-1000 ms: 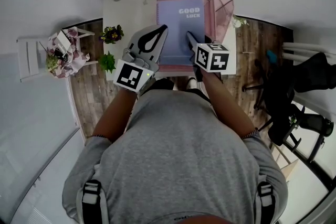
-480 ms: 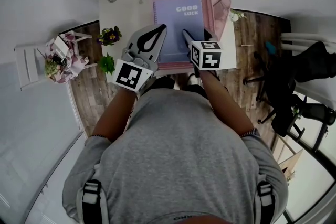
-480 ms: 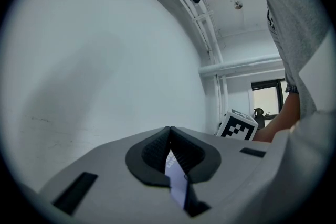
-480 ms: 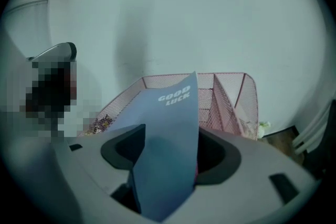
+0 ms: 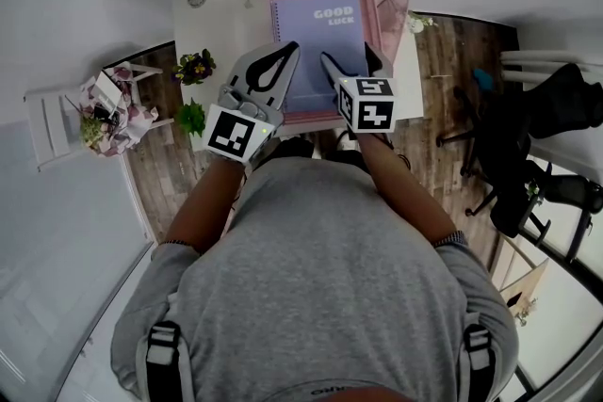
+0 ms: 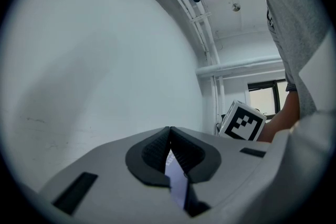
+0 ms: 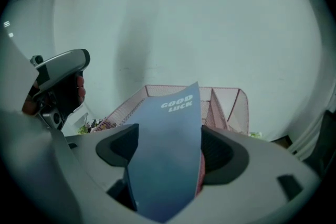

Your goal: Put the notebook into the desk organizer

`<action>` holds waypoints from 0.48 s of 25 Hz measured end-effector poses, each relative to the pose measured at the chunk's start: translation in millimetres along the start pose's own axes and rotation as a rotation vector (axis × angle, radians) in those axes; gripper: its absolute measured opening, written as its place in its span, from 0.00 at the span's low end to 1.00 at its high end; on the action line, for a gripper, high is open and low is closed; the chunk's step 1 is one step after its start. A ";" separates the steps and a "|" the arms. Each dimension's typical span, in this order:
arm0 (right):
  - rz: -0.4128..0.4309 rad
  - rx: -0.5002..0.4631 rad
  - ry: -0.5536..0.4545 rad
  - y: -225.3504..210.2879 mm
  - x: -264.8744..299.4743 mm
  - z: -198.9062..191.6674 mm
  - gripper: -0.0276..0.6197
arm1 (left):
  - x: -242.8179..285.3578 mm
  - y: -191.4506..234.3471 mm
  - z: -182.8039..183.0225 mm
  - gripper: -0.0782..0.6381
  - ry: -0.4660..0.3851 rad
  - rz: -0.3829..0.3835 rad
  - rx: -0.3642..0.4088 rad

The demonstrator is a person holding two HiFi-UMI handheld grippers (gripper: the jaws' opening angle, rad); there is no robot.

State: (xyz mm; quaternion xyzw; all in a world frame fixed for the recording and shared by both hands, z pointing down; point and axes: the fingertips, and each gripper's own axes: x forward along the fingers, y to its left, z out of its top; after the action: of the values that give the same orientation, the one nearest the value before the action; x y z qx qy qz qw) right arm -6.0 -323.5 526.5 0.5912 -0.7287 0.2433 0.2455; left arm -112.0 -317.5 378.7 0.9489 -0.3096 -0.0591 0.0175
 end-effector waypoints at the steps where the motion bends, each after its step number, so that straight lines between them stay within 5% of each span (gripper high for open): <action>1: -0.004 -0.019 -0.017 2.3 -3.9 5.9 0.64 | -0.2 -0.3 0.6 0.14 -0.001 -0.002 0.001; 12: -0.036 -0.106 -0.201 -1.8 -50.1 60.4 0.64 | -2.2 -4.4 7.1 0.14 -0.007 -0.004 0.019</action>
State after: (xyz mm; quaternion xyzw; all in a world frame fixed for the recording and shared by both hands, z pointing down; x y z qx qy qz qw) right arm 0.5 -325.6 448.3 0.6118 -0.7509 0.1394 0.2062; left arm -112.1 -312.7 371.6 0.9494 -0.3082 -0.0595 0.0071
